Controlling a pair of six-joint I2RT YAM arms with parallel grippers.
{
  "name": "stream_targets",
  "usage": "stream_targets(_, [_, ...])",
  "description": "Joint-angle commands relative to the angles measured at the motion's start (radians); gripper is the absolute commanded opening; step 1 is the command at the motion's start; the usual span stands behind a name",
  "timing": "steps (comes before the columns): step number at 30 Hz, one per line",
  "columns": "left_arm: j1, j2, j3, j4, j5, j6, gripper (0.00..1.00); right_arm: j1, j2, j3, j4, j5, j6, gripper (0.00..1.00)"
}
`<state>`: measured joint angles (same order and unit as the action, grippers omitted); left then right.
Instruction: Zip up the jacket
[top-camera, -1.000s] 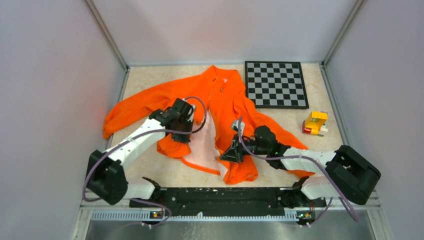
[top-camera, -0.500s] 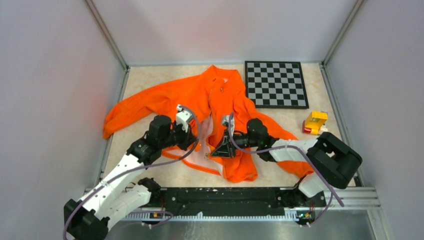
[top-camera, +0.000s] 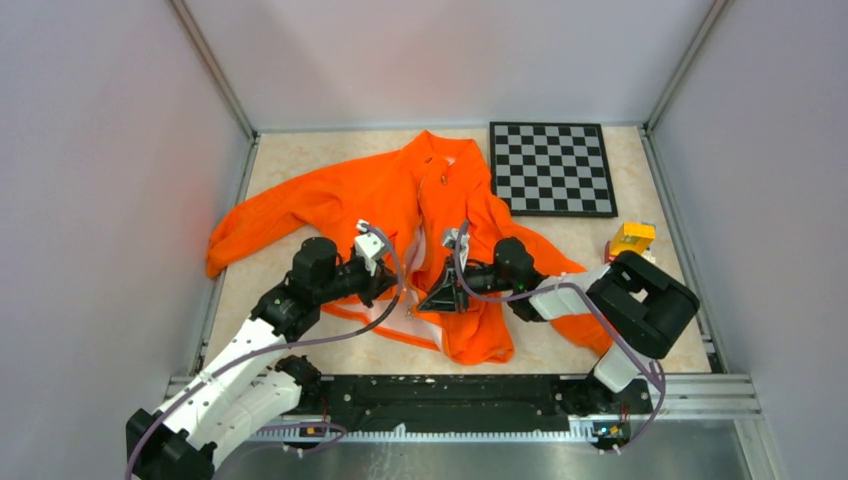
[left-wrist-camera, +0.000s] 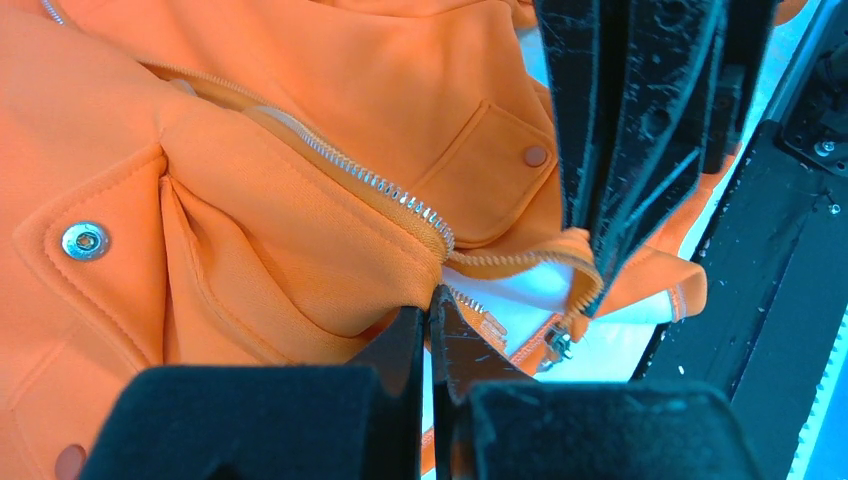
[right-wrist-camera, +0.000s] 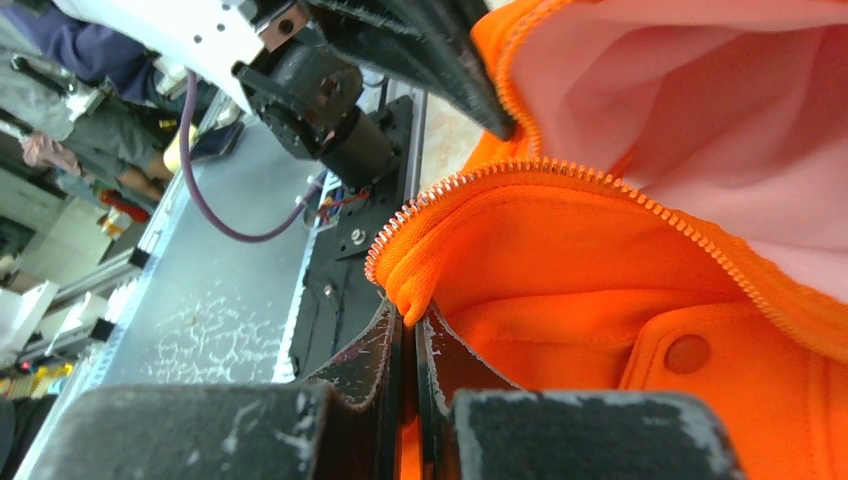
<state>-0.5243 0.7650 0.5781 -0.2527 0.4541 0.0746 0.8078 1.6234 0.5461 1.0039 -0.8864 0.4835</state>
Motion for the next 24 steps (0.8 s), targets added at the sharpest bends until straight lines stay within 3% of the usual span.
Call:
stream_targets(1, [0.0, -0.016, -0.001, 0.078, 0.061, 0.036, 0.0, -0.038, 0.053, 0.02, 0.208, 0.009, 0.114, 0.0])
stream_targets(10, [0.0, -0.002, 0.0, 0.082, 0.076, 0.036, 0.0, -0.045, 0.208, 0.024, 0.507, -0.051, 0.331, 0.0])
stream_targets(24, [0.0, 0.004, 0.0, 0.08, 0.089, 0.034, 0.0, -0.045, 0.225, 0.033, 0.516, -0.04, 0.348, 0.0])
